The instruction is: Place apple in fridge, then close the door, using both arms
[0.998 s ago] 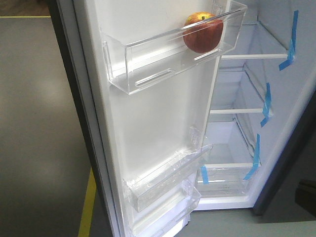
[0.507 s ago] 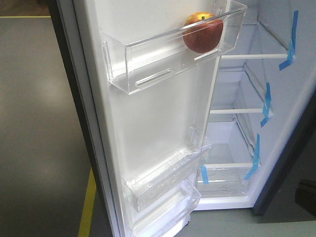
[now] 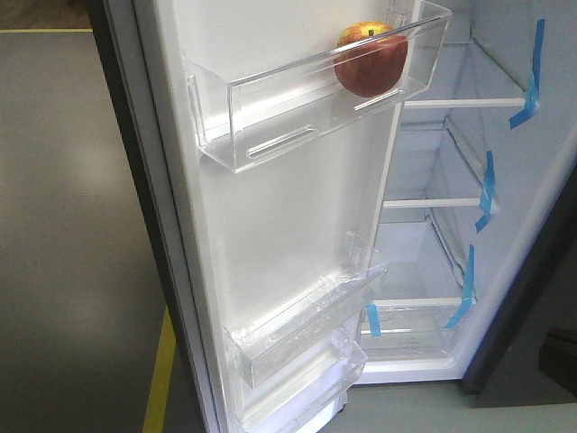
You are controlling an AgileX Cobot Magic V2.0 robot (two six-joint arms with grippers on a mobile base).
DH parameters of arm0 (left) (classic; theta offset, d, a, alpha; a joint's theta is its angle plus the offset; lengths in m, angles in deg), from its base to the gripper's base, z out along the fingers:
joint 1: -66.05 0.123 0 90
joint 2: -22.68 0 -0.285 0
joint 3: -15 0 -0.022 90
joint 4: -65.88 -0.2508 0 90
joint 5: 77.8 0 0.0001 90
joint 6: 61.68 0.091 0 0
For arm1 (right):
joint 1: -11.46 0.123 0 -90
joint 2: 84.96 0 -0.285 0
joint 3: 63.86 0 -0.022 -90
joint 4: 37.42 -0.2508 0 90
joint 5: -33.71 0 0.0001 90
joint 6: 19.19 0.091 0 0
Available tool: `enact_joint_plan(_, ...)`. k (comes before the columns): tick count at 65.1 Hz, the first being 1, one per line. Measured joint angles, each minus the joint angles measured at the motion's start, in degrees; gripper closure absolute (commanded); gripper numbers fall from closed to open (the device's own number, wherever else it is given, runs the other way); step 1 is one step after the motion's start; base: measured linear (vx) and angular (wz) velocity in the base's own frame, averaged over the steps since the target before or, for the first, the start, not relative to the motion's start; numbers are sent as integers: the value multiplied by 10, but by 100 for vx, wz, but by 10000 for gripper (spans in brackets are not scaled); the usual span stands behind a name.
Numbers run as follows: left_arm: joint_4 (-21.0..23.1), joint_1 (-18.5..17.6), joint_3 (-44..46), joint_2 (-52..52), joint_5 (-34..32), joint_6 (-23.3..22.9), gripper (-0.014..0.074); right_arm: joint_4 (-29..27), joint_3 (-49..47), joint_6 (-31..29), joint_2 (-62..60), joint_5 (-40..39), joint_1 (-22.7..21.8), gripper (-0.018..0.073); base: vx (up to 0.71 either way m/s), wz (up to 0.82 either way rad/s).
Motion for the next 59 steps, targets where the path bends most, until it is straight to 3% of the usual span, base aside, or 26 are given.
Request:
enact_joint_plan(4, -56, 0, 31, -39, 0, -46, 575, 0, 0, 0, 0, 0, 0, 563, 0, 0)
enact_joint_plan(11, -197, 0, 79, -92, -6, -170, 518, 0, 0, 0, 0, 0, 0, 563, 0, 0)
enact_joint_plan(17, -317, 0, 124, -134, -31, -277, 423, 0, 0, 0, 0, 0, 0, 563, 0, 0)
enact_joint_plan(22, -389, 0, 160, -165, -50, -343, 322, 0, 0, 0, 0, 0, 0, 563, 0, 0)
enact_joint_plan(31, -433, 0, 214, -215, -61, -402, 217, 0, 0, 0, 0, 0, 0, 563, 0, 0)
enact_joint_plan(39, -460, 0, 250, -254, -94, -438, 220, 0, 0, 0, 0, 0, 0, 563, 0, 0)
enact_joint_plan(53, -591, 1, 331, -325, -187, -574, 221, 0, 0, 0, 0, 11, 0, 563, 0, 0)
enact_joint_plan(59, -641, 5, 361, -345, -215, -605, 221, 0, 0, 0, 0, 19, 0, 563, 0, 0)
